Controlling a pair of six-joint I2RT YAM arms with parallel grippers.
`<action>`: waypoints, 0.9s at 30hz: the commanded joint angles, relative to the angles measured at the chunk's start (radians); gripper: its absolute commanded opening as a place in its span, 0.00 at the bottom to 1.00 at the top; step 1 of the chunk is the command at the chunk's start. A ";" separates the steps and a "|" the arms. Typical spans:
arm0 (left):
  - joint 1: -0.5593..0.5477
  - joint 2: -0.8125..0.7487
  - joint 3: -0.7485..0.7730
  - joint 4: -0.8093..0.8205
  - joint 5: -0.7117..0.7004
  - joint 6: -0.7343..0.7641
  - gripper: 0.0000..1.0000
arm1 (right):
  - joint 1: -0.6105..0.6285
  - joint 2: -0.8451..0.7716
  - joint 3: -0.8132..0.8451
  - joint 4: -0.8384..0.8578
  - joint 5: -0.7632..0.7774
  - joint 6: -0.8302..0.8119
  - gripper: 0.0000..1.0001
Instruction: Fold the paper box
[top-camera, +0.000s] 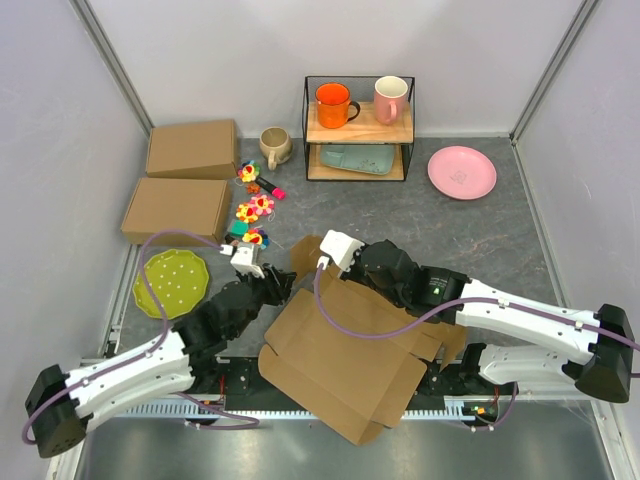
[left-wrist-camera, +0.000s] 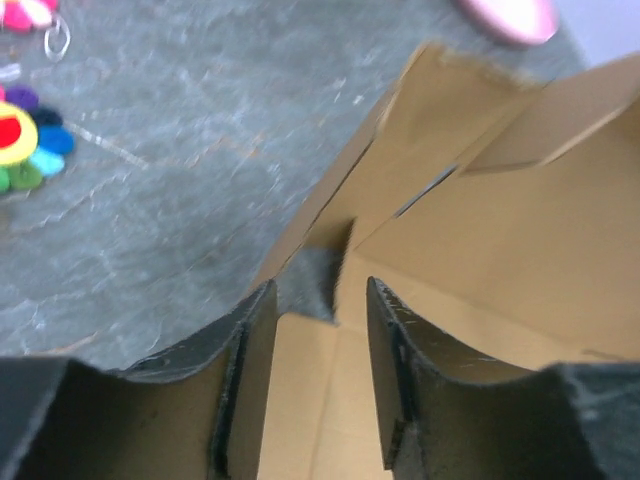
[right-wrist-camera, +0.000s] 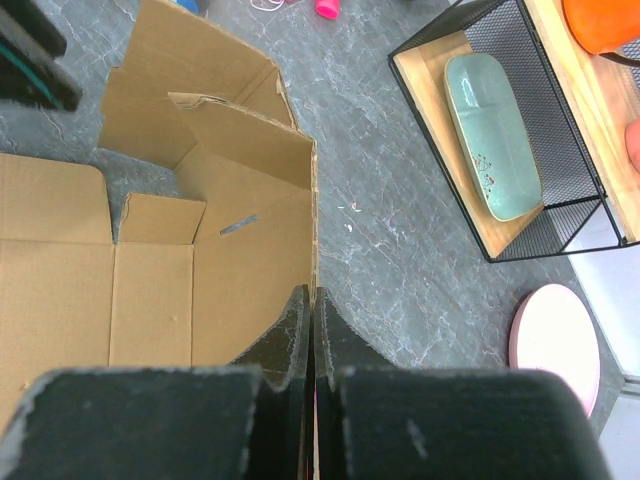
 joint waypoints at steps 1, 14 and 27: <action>-0.004 0.074 -0.093 0.182 -0.083 0.026 0.53 | 0.009 -0.018 0.015 0.004 0.002 0.006 0.00; -0.004 0.298 -0.198 0.689 -0.138 0.156 0.58 | 0.006 -0.050 -0.002 0.007 -0.022 0.063 0.00; -0.004 0.402 0.011 0.488 -0.079 0.230 0.06 | 0.001 -0.064 -0.009 -0.025 0.016 0.057 0.00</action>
